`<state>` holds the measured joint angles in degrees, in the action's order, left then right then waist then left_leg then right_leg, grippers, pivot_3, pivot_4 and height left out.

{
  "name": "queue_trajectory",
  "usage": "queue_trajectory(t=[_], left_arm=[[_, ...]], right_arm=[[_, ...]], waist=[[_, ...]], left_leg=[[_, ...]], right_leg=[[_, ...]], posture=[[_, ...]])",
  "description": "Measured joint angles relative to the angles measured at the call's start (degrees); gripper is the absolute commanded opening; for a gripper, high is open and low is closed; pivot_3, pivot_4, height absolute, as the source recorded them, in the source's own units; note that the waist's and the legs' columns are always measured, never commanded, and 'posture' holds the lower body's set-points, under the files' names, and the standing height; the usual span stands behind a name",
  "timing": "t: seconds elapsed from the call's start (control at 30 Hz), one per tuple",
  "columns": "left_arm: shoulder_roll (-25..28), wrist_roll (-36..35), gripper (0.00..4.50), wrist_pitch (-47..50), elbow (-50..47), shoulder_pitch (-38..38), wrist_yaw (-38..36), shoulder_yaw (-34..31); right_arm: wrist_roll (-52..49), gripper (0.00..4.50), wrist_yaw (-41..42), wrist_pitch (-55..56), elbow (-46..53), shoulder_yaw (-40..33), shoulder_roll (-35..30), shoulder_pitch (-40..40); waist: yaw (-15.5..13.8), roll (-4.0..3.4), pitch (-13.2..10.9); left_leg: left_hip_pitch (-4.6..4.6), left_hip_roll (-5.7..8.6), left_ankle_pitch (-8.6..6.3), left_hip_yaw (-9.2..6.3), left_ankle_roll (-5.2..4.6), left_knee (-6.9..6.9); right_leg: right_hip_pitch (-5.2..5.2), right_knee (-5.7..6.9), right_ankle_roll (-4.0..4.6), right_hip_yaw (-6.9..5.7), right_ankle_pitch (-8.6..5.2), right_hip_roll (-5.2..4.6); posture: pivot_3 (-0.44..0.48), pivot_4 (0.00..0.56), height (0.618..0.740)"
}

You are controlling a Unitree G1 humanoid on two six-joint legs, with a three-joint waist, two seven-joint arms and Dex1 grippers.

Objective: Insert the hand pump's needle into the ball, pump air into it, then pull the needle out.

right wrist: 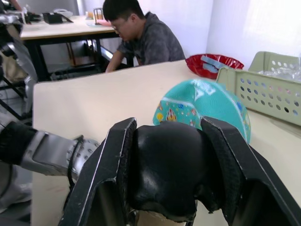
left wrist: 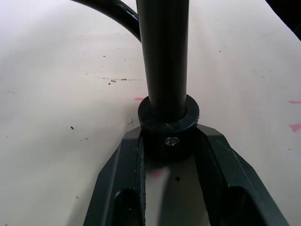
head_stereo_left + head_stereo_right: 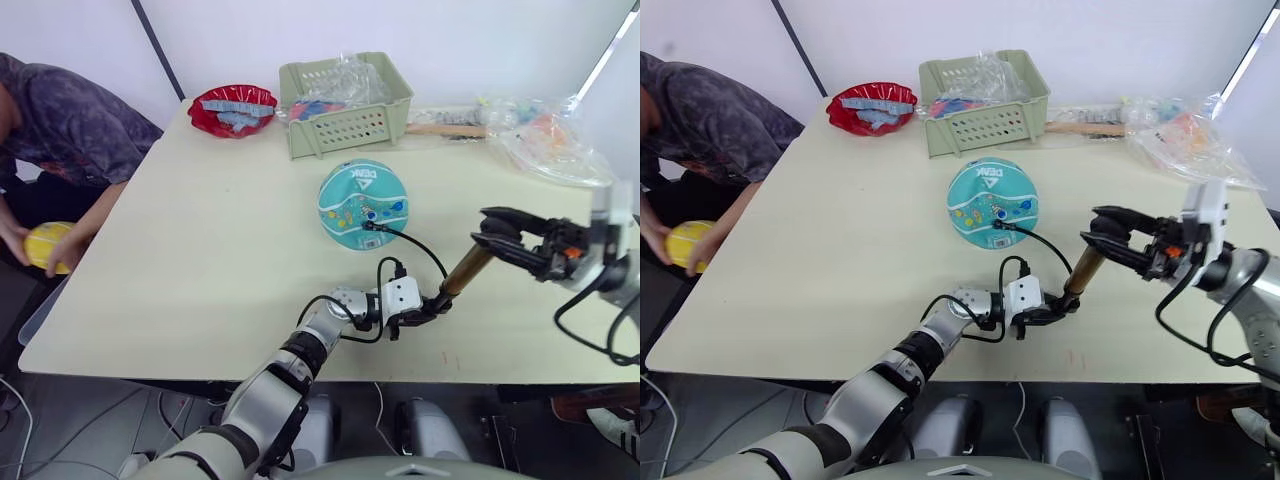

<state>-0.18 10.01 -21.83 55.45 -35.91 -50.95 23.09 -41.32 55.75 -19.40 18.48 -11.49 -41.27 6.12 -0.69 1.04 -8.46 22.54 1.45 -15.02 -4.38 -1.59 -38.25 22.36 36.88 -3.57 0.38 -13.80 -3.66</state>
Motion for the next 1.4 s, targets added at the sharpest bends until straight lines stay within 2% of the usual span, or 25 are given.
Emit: queue_trajectory(t=[0.2,0.47,0.77,0.93,1.13,1.4], left_arm=[[0.1,0.1,1.01,0.4,0.3,0.1,0.1,0.0],[0.2,0.1,1.01,0.5,0.3,0.2,0.1,0.0],[-0.2,0.1,1.01,-0.4,0.0,0.3,0.0,0.0],[-0.1,0.1,1.01,-0.7,-0.2,0.3,0.0,0.0],[-0.2,0.1,1.01,-0.8,-0.2,0.2,-0.1,0.0],[-0.3,0.1,1.01,-1.0,-0.1,0.1,-0.2,0.0]], right_arm=[[8.6,1.66,-1.3,8.0,-4.2,6.5,4.5,-2.9],[9.5,1.66,-1.7,10.7,-4.7,6.7,5.8,-2.6],[0.3,1.66,1.3,0.1,-2.6,0.9,-3.0,1.1],[-11.5,1.66,-0.8,-11.0,0.6,-7.1,-9.2,7.2],[-16.3,1.66,-2.4,-16.3,0.7,-10.1,-13.1,14.2],[-16.1,1.66,-2.4,-17.6,0.8,-10.1,-13.1,15.0]], waist=[[0.1,0.01,0.0],[0.1,0.02,0.0],[-0.1,-0.18,-0.1],[-0.1,-0.34,-0.3],[-0.1,-0.36,-0.4],[-0.1,-0.38,-0.4]], left_leg=[[-0.72,-0.02,-0.01,0.01,0.0,0.17],[-0.76,-0.05,-0.01,0.0,0.01,0.18],[-0.55,-0.02,-0.01,0.0,0.0,0.17],[-0.42,0.01,-0.01,0.0,0.0,0.16],[-0.27,0.02,-0.01,0.0,0.0,0.14],[0.14,0.02,0.0,0.01,0.0,0.02]], right_leg=[[-0.67,-0.07,-0.05,0.01,-0.09,0.0],[-0.71,-0.07,0.01,0.04,-0.05,0.02],[-0.56,-0.11,0.01,0.04,-0.04,-0.05],[-0.46,-0.12,0.01,-0.01,-0.03,-0.15],[-0.34,-0.14,0.0,-0.04,-0.03,-0.19],[0.04,-0.1,-0.02,-0.03,0.0,-0.19]], posture=[[0.0,0.15,0.74],[0.0,0.15,0.74],[0.0,0.15,0.74],[0.0,0.15,0.74],[0.0,0.15,0.74],[0.0,0.15,0.74]])
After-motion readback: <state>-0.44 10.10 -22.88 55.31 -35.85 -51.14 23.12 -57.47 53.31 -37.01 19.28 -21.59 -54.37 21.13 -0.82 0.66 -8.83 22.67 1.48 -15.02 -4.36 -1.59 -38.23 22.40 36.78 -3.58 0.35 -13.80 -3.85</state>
